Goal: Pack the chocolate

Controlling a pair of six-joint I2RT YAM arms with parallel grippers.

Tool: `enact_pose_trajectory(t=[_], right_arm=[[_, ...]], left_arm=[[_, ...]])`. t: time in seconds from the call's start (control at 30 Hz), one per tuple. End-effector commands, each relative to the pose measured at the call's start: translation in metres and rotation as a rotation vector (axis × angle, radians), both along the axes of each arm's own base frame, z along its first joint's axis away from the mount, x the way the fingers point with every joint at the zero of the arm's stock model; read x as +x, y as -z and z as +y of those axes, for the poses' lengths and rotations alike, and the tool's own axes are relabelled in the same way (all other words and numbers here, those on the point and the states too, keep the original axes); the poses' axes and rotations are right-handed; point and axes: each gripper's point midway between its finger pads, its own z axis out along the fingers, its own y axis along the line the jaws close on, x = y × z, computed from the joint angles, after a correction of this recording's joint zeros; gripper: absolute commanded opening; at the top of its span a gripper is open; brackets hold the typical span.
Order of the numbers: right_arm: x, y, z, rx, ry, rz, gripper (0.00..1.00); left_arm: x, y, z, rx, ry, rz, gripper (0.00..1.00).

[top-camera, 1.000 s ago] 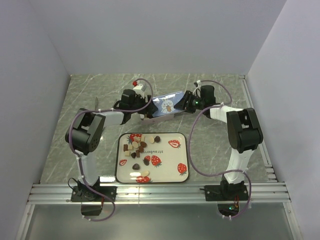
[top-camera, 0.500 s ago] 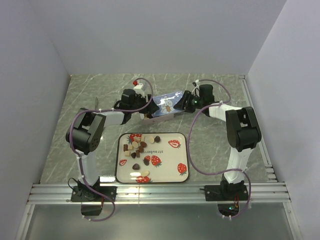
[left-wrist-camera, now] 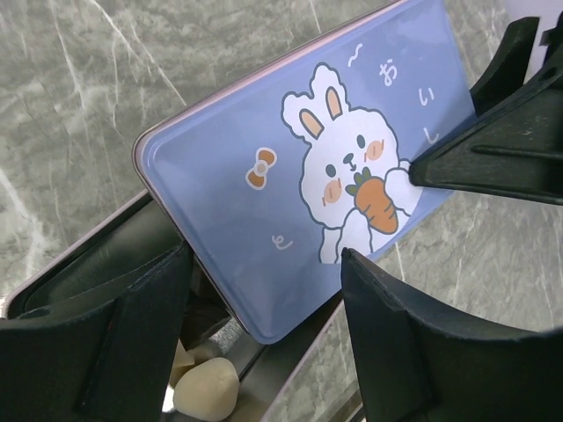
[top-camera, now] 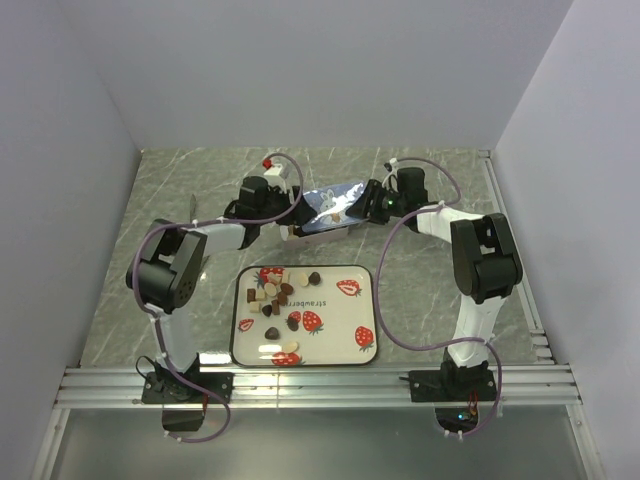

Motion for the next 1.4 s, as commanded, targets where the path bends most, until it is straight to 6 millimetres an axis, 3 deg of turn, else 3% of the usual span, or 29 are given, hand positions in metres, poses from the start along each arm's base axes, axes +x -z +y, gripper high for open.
enact_pose_trajectory(t=[0.0,0.1,0.27,0.47,0.63,1.37], right_arm=[[0.007,-0.023,0.015,0.019,-0.029,-0.065,0.54],[0.006,-0.027,0.016,0.015,-0.034,-0.072,0.54],[0.0,-0.03,0.02,0.021,-0.044,-0.072,0.54],[-0.008,-0.046,0.024,0.045,-0.056,-0.1,0.54],[-0.013,-0.052,0.024,0.047,-0.058,-0.112,0.54],[-0.024,-0.011,0.028,0.021,-0.104,-0.007,0.55]], left_arm=[[-0.005,-0.058,-0.013,-0.084,0.052,-0.117,0.73],[-0.004,-0.063,-0.012,-0.079,0.049,-0.118,0.73],[-0.007,-0.055,-0.01,-0.072,0.039,-0.067,0.72],[-0.014,-0.075,-0.008,-0.097,0.038,-0.099,0.72],[-0.017,-0.076,-0.01,-0.11,0.048,-0.087,0.72],[-0.02,-0.039,-0.009,-0.07,0.037,0.051,0.72]])
